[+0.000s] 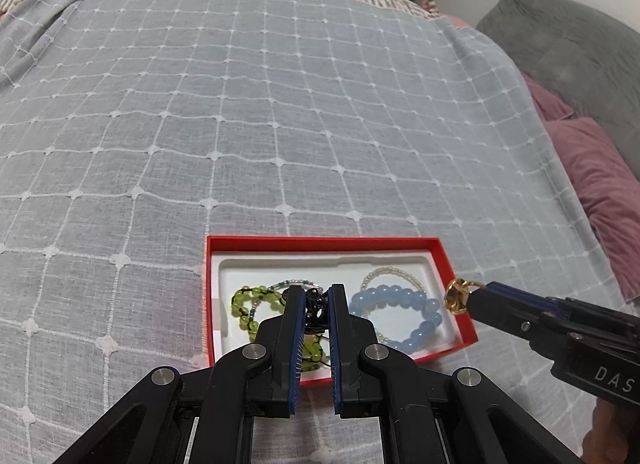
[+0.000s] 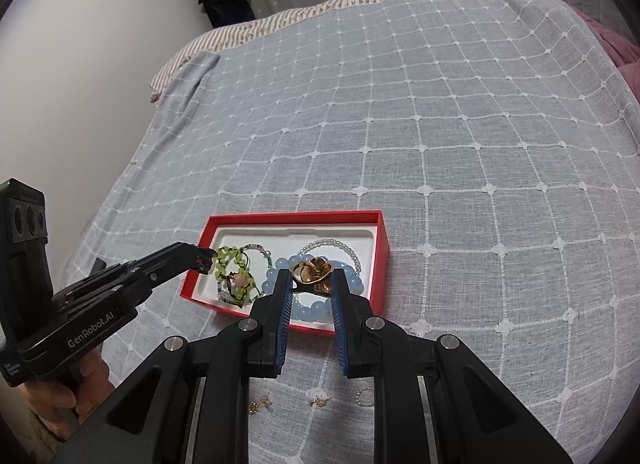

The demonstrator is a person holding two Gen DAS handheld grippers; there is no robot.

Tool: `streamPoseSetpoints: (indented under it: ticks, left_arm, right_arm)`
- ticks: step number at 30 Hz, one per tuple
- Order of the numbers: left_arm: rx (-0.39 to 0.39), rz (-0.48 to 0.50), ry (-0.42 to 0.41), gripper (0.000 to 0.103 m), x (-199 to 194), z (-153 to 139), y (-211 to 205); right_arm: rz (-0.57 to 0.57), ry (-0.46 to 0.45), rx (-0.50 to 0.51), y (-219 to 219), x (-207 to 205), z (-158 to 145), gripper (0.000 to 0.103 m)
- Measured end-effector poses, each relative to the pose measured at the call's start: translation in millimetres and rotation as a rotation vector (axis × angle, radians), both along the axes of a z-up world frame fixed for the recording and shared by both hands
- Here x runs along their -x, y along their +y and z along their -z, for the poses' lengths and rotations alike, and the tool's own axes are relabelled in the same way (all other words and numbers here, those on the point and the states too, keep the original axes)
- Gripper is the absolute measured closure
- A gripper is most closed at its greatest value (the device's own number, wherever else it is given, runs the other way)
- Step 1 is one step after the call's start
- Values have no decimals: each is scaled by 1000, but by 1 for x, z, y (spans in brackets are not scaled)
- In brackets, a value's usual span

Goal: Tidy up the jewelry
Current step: 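Lower the earring and gold ring into the red box and open both tools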

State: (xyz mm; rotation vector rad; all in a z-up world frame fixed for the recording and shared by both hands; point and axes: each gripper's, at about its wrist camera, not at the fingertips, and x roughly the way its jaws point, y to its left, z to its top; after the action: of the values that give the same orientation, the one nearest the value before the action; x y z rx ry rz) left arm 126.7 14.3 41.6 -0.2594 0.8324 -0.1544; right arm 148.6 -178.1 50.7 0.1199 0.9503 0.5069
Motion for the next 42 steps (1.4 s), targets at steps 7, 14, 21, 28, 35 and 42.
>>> streamPoseSetpoints:
  ticks: [7,14,21,28,35,42]
  left_arm:
    - [-4,-17,24,97,-9,12,6]
    - [-15,-17,33,97,-12,17,4]
    - [-32,-27,46,97,-14,22,6]
    - [-45,-30,49,97,-15,25,4]
    - [-61,-31,50,96,-15,26,5]
    - [-49,-29,46,96,-13,24,6]
  right_arm:
    - [-11,21,21,12,-15,11,83]
    - [-11,35,24,15,-18,17,83]
    - [-19,37,34,16,-17,19,83]
    - [-21,44,35,15,-18,21,82]
    - [-25,45,43,17,-18,22,82]
    - [-20,46,35,15,-18,21,82]
